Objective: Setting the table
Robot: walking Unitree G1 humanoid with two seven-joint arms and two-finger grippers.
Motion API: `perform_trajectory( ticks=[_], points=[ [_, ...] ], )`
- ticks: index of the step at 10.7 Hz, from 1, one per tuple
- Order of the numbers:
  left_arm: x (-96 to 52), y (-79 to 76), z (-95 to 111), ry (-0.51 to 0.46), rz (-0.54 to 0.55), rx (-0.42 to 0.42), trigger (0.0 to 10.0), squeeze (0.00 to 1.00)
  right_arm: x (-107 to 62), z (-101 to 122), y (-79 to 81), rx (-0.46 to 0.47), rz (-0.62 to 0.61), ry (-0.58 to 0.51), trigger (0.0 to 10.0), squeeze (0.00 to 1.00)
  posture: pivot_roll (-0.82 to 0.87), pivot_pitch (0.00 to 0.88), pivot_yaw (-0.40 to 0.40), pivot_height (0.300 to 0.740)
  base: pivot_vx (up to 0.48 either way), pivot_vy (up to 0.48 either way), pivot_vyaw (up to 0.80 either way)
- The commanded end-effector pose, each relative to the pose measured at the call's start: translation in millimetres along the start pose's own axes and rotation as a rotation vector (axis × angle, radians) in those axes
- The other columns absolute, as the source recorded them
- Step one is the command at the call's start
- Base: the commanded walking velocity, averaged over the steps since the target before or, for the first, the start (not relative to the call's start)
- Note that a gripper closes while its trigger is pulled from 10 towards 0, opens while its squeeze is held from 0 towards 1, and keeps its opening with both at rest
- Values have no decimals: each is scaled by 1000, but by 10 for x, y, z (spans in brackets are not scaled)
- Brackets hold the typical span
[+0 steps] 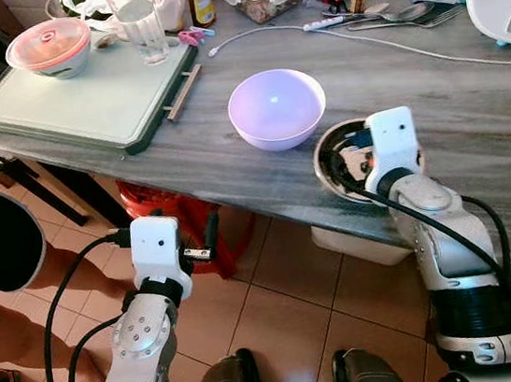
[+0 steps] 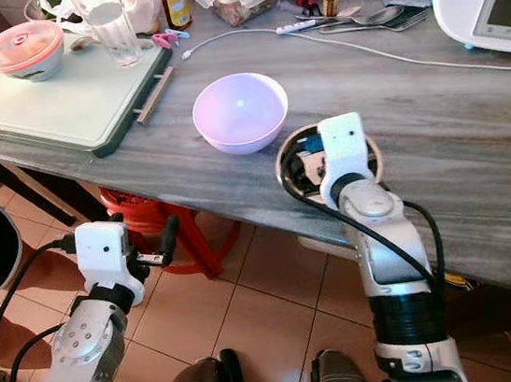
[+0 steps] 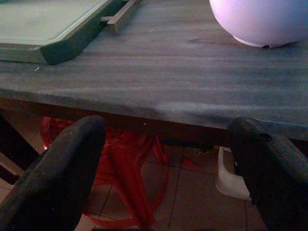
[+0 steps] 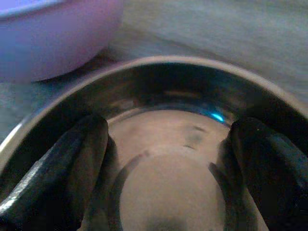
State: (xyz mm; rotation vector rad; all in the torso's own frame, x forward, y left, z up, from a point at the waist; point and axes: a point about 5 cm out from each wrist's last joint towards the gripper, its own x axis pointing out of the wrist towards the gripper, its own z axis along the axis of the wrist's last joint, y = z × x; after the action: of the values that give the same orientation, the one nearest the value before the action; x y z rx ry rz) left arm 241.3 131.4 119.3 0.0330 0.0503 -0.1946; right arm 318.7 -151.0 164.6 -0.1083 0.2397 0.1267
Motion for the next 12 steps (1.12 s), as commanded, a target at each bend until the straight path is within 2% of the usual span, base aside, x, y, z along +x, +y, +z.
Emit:
perform_trajectory(
  ticks=[1,3,4,8,10,11,12],
  points=[
    [-14,8,-26,14,5,7,10000,0,13,29,90,4,48,-4,10000,1000,1,185,72,740,0,0,0],
    [-20,15,-32,14,13,6,10000,0,17,59,134,0,75,-21,10000,1000,3,186,68,740,0,0,0],
    [-22,13,-32,15,14,5,10000,0,8,81,146,-43,80,-45,10000,1000,0,187,69,740,0,0,0],
    [-11,11,-31,12,11,7,10000,0,15,32,152,-6,88,-76,10000,1000,1,190,69,740,0,0,0],
    [-35,36,-31,10,26,7,10000,0,-46,42,60,-26,34,-121,10000,1000,2,186,69,740,0,0,0],
    [-48,43,-32,6,30,2,10000,0,-80,57,30,-67,9,-155,10000,1000,2,183,69,740,0,0,0],
    [-57,53,-40,3,45,-1,10000,0,-215,60,-22,-71,-47,-248,10000,616,1,166,70,740,0,0,0]
  ],
)
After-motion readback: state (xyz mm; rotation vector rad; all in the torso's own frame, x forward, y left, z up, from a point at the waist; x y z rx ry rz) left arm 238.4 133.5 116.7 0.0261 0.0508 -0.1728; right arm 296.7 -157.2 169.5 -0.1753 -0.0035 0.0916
